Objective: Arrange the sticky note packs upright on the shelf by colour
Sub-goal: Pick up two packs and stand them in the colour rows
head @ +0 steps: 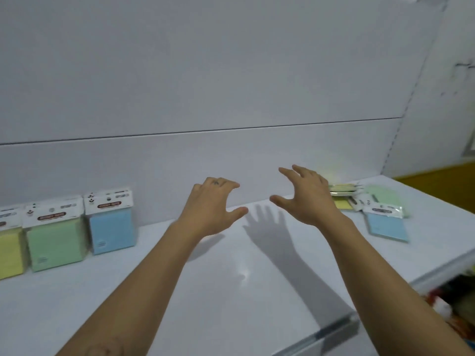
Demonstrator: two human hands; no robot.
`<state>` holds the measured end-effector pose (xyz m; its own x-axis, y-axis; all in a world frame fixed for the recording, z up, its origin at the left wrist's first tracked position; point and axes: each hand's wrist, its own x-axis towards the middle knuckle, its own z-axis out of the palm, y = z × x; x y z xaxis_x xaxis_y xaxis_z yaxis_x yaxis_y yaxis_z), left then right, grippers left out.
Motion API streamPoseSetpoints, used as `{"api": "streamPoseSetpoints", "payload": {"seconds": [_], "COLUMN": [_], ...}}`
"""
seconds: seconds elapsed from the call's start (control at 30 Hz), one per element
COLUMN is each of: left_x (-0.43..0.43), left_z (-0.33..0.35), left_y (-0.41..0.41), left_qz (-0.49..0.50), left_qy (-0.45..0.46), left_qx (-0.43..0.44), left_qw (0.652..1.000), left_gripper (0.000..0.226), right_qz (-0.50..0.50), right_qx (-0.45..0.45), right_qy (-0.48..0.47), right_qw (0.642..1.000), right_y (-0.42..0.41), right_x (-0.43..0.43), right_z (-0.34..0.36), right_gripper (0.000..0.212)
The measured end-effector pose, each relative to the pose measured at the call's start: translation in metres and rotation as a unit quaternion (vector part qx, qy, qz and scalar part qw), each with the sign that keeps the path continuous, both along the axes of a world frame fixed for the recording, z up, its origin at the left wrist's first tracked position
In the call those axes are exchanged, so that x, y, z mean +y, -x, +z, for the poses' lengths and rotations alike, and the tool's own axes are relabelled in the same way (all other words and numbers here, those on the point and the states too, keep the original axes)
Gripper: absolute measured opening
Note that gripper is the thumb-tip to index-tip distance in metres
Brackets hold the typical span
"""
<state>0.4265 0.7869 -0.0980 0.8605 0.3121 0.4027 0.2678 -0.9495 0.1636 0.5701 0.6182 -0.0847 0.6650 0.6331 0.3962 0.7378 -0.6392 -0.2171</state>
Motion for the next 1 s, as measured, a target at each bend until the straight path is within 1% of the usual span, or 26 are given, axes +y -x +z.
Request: {"api": "streamPoseSetpoints", "payload": {"seconds": [0.3,0.47,0.57,0.73,0.83,1.0], "left_x": [-0.095,-0.137,-0.159,-0.182,-0.192,-0.193], "left_z": [-0.007,-0.02,-0.026,-0.037,-0.045,-0.051], "left_y": [-0.103,-0.153,-0.181,-0.217,-0.233,-0.251], "left_qz": [-0.08,-0.097,-0.093,-0.072,-0.055,-0.032], "left_qy": [0.005,0.012,0.012,0.029,0.031,0.04], "left_qx": [0.041,0.076,0.087,0.071,0.064,0.043], "left_qw": [0.996,0.992,0.992,0.994,0.996,0.998], "left_gripper": [0.06,0.059,0.06,0.06,0.061,0.066], "right_qz": [-0.119,-0.174,-0.199,-0.19,-0.193,-0.202], "right_qx": [0.063,0.093,0.131,0.193,0.19,0.185], "right_qy": [-0.008,-0.011,-0.03,-0.08,-0.115,-0.191], "right_qw": [0.991,0.98,0.971,0.959,0.956,0.943], "right_y": [-0.084,-0.122,-0.148,-0.186,-0.205,-0.232], "right_x": [-0.124,-0.177,-0.203,-0.217,-0.217,-0.215], "right_z": [-0.016,-0.033,-0.046,-0.068,-0.078,-0.088], "right_gripper": [0.066,0.063,0.062,0.062,0.059,0.042]}}
